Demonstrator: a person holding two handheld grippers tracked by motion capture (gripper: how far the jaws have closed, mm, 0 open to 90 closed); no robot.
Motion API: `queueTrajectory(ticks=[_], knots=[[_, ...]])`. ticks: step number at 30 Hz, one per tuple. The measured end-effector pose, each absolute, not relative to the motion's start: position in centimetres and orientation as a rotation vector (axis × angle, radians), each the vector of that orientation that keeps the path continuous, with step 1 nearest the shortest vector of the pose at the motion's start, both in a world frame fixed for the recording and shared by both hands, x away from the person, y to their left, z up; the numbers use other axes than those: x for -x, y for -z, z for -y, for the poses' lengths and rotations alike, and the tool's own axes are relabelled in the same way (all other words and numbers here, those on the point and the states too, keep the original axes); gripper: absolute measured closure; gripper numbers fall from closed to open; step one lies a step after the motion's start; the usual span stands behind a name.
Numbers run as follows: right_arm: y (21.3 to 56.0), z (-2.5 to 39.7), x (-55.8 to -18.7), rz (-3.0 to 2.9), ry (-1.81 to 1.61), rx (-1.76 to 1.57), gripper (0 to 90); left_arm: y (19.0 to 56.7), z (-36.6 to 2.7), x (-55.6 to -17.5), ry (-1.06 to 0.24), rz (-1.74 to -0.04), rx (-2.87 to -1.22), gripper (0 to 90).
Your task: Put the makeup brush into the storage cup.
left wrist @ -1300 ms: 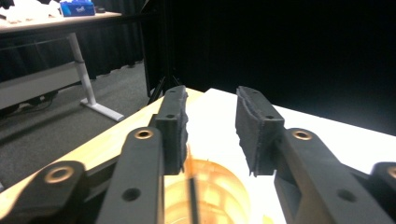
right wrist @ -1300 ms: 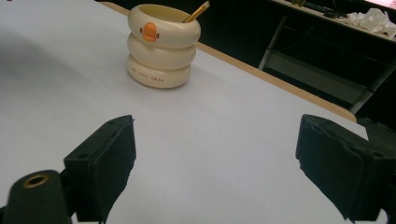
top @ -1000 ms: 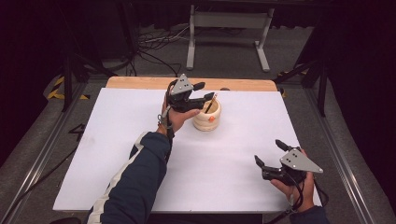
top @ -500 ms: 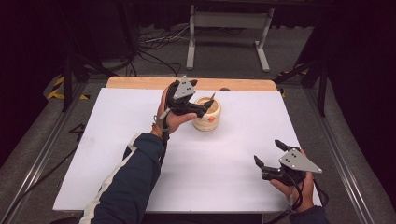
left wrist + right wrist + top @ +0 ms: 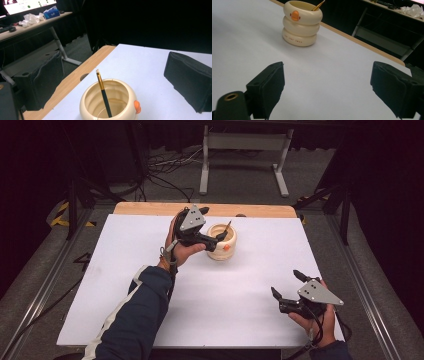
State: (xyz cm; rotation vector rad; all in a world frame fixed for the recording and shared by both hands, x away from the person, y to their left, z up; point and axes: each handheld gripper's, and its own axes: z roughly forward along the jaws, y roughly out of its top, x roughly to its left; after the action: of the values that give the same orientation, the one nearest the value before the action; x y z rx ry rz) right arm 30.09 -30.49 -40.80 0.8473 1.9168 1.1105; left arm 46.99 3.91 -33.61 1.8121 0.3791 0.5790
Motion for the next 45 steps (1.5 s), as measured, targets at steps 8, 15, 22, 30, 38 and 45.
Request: queueTrajectory(ticks=[8, 15, 22, 30, 38, 45], knots=[[40.8, 30.5, -30.1, -1.916, -1.113, -0.845, 12.9, 33.4, -4.3, -46.4, -0.606, -0.361, -1.817, 3.1], [40.8, 30.4, -30.1, -1.917, -1.110, -0.842, 13.0, 33.5, -4.8, -46.0, -0.616, -0.357, -1.826, 3.2], [40.8, 30.4, -30.1, -1.918, -1.108, -0.842, 12.9, 33.6, -5.5, -45.4, -0.631, -0.349, -1.843, 3.2], [40.8, 30.4, -30.0, -1.916, -1.104, -0.841, 12.7, 33.9, -6.1, -44.8, -0.646, -0.334, -1.870, 3.0], [40.8, 30.4, -30.0, -1.914, -1.103, -0.842, 12.7, 33.9, -6.6, -44.1, -0.650, -0.320, -1.876, 2.9], [40.8, 30.3, -30.0, -1.918, -1.098, -0.842, 12.7, 33.9, -7.4, -43.4, -0.651, -0.308, -1.892, 2.8]])
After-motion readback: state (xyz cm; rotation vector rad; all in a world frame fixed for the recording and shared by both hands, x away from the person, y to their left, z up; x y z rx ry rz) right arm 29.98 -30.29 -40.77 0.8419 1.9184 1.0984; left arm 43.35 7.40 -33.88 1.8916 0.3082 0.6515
